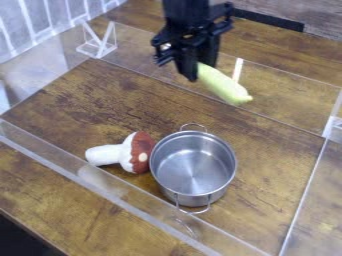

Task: Move the green spoon to the left

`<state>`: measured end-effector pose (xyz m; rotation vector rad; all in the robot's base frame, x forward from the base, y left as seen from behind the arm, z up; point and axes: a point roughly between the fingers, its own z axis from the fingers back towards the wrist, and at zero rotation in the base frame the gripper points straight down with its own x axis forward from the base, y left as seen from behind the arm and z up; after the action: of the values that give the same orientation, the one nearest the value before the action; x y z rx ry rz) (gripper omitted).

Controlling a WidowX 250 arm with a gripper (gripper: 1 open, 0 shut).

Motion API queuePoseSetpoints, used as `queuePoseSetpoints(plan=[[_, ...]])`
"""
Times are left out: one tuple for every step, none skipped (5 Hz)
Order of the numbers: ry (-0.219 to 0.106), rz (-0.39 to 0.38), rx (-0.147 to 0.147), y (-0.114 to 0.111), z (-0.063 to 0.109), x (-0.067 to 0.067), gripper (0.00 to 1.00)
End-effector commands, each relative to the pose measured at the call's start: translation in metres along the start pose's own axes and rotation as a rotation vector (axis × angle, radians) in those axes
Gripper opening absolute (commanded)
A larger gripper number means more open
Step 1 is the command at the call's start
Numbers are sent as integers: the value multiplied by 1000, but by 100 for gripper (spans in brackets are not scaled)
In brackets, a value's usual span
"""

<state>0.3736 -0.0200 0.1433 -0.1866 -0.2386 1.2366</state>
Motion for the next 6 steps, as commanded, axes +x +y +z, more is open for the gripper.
queuePoseSetpoints(plan=[[-59, 108, -89, 0, 20, 22, 0], [-85, 169, -98, 3, 15, 28, 0], [-126, 295, -100, 10, 15, 49, 0], [-161, 412, -106, 22, 16, 79, 0], [-188, 490, -109, 34, 17, 99, 0], [-211, 553, -106, 42, 17, 97, 0]])
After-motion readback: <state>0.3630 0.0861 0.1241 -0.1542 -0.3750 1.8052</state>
